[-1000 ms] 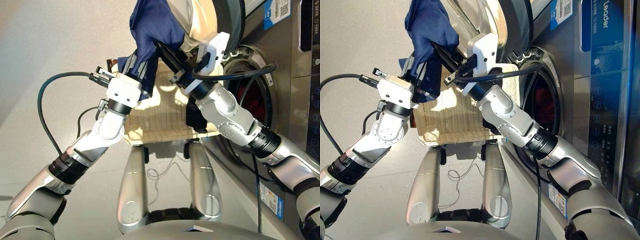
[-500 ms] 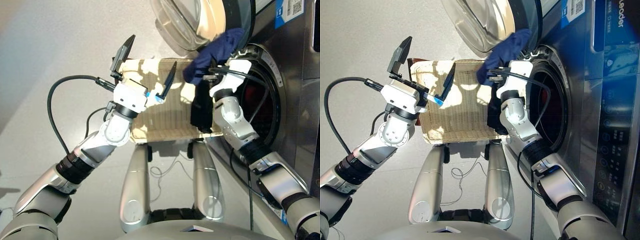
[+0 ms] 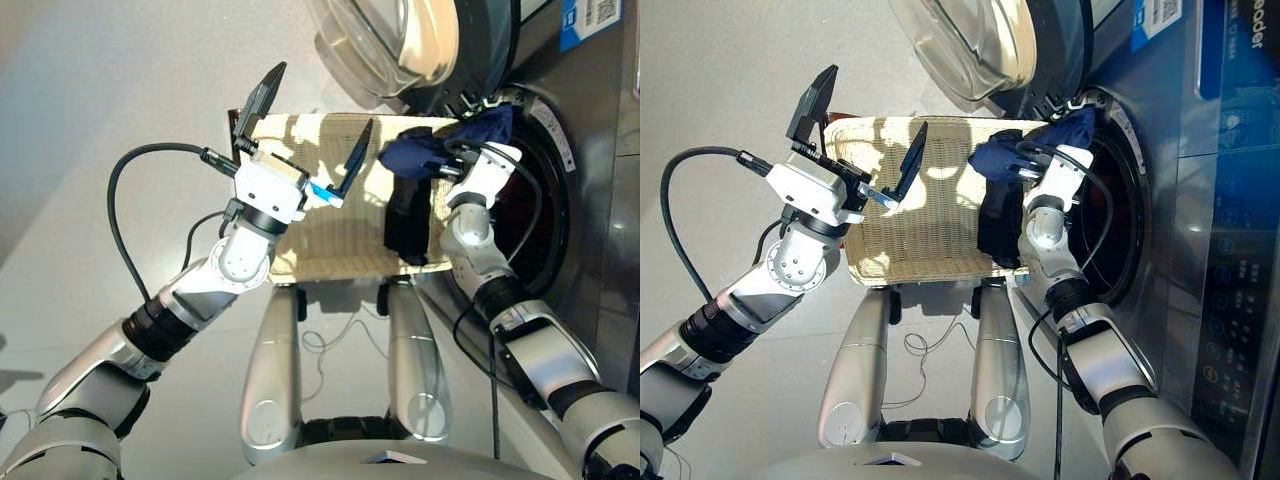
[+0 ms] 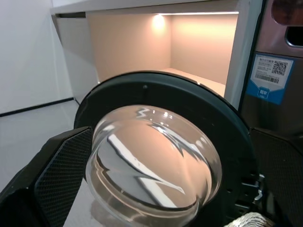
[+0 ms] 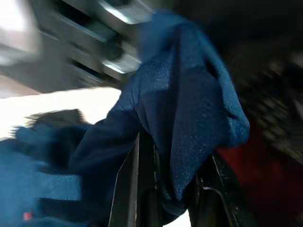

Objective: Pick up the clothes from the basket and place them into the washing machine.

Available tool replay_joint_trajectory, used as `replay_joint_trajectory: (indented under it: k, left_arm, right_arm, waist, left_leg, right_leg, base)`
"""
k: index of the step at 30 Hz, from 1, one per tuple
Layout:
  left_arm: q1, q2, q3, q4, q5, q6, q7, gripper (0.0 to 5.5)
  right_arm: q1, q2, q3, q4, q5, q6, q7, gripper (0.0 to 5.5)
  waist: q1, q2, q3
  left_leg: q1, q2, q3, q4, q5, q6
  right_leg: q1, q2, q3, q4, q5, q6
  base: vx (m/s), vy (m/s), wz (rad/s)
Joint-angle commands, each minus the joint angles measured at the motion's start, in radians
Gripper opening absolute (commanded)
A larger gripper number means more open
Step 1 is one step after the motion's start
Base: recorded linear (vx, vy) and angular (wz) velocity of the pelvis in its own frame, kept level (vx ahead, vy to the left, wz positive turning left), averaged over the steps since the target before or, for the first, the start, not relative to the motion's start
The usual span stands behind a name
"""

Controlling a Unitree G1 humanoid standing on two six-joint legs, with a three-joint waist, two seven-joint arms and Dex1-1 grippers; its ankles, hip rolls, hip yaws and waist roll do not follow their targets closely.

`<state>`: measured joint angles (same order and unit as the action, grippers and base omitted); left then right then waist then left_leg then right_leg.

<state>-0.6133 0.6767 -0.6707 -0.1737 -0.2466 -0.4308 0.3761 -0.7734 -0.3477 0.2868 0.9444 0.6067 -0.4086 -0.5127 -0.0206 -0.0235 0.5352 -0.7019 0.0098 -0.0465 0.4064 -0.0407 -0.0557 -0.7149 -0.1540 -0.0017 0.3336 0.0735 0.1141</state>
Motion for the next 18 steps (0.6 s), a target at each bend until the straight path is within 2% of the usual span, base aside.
replay_joint_trajectory:
  k: [1, 7, 12, 16, 18]
  left_arm:
    - [-0.009, -0.023, 0.003, -0.128, -0.032, -0.073, -0.011, 5.50]
    - [-0.022, -0.028, -0.005, -0.132, -0.035, -0.056, 0.006, 5.50]
    - [-0.030, -0.033, 0.002, -0.143, -0.027, -0.039, 0.030, 5.50]
    - [-0.025, -0.033, 0.014, -0.167, -0.029, -0.038, 0.034, 5.50]
    - [-0.028, -0.025, 0.013, -0.174, -0.025, -0.035, 0.035, 5.50]
  right_arm:
    - [-0.024, -0.064, -0.088, 0.009, 0.054, -0.071, -0.072, 0.00]
    - [-0.099, -0.100, -0.202, 0.137, 0.200, -0.086, -0.133, 0.00]
    - [-0.153, -0.132, -0.230, 0.188, 0.238, -0.083, -0.178, 0.00]
    - [-0.179, -0.183, -0.257, 0.201, 0.264, -0.086, -0.202, 0.00]
    - [-0.195, -0.221, -0.262, 0.208, 0.263, -0.082, -0.215, 0.00]
  waist:
    - [-0.003, 0.055, -0.015]
    - [0.005, 0.073, -0.015]
    - [0.009, 0.088, -0.015]
    - [0.008, 0.097, -0.015]
    - [0.006, 0.100, -0.015]
  left_leg:
    - [-0.050, -0.069, 0.048, 0.013, 0.022, 0.041]
    - [-0.150, -0.075, 0.047, 0.085, 0.005, 0.046]
    - [-0.218, -0.072, 0.048, 0.139, -0.015, 0.046]
    - [-0.255, -0.069, 0.048, 0.151, -0.015, 0.043]
    - [-0.280, -0.069, 0.051, 0.150, -0.002, 0.039]
  right_leg:
    - [-0.056, 0.034, 0.013, 0.073, -0.035, -0.020]
    - [-0.156, 0.035, 0.015, 0.154, -0.052, -0.027]
    - [-0.223, 0.035, 0.020, 0.207, -0.069, -0.032]
    - [-0.269, 0.037, 0.020, 0.236, -0.078, -0.033]
    - [-0.289, 0.032, 0.017, 0.240, -0.073, -0.034]
  base:
    - [0.000, 0.000, 0.000]
    - [-0.009, 0.003, 0.005]
    - [-0.021, 0.006, 0.010]
    - [0.000, 0.000, 0.000]
    - [-0.025, -0.016, 0.024]
